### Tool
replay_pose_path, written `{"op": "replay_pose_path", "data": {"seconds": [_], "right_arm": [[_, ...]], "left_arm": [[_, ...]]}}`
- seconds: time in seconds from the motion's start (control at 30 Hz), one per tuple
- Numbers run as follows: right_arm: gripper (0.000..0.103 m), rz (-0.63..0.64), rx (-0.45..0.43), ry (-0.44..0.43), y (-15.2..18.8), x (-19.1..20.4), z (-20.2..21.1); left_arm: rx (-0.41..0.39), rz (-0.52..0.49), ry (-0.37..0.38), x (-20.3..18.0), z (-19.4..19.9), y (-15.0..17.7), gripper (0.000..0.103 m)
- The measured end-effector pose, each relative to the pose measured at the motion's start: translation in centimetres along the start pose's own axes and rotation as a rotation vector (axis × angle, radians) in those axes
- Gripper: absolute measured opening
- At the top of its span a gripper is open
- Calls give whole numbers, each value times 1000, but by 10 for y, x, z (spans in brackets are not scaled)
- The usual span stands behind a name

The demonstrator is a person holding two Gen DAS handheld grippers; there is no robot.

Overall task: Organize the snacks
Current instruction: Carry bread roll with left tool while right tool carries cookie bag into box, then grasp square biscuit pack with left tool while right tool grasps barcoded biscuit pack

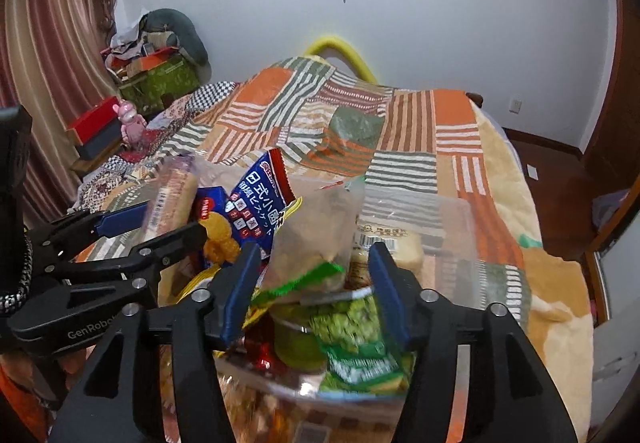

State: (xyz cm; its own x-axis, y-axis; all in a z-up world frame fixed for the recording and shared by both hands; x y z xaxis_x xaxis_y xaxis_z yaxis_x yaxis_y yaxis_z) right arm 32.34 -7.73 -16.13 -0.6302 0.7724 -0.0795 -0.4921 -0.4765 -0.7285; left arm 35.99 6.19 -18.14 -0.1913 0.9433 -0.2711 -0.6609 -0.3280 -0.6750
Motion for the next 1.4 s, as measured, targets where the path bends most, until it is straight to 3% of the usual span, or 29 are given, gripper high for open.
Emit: {"op": "replay_pose_path", "data": {"seconds": [0.17,0.37,0.47,0.53,0.77,1.07,1.2,1.27,1.33,1.4], "right_arm": [[63,-9,-33,6,9,-7,29],[73,-23,-36,37,34,-16,51],[74,-29,-17,50,51,-21,56],[82,-36,-2,58,60,-24,57],[86,-85,70,36,98,-23,48],[86,-84,126,-13,113,-6,27],[86,-79,145,-27,112,0,18],[86,-73,159,-33,112,3,12],[86,-62,179,-47,113,8,6],[86,-55,193,-51,113,12,2]], "left_arm": [[-14,-18,25,-7,27,7,72],[-32,-58,22,-15,54,29,91],[-11,-67,22,-17,57,46,95],[23,-62,31,-18,55,59,97],[151,-53,40,-22,28,99,97],[251,1,60,-28,-7,113,97],[236,15,75,-21,-15,114,97],[224,-2,84,-19,-13,115,93],[224,-24,105,-19,-10,117,82],[217,-44,115,-17,-7,119,80]]}}
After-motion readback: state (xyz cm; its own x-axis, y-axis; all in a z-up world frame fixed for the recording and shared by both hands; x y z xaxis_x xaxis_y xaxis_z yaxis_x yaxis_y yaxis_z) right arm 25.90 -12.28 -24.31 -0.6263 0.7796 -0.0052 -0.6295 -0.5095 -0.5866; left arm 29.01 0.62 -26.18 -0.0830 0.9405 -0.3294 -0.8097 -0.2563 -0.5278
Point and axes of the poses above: each gripper's, at about its wrist camera, not at the fingertips, and z roughly against the way its jaws point, x to its left, y to its underside, the point moved 7 cm from there along -z, roughly the way its jaws point, and after that the axes turned 14 degrees about z, right-handed, at the moved point
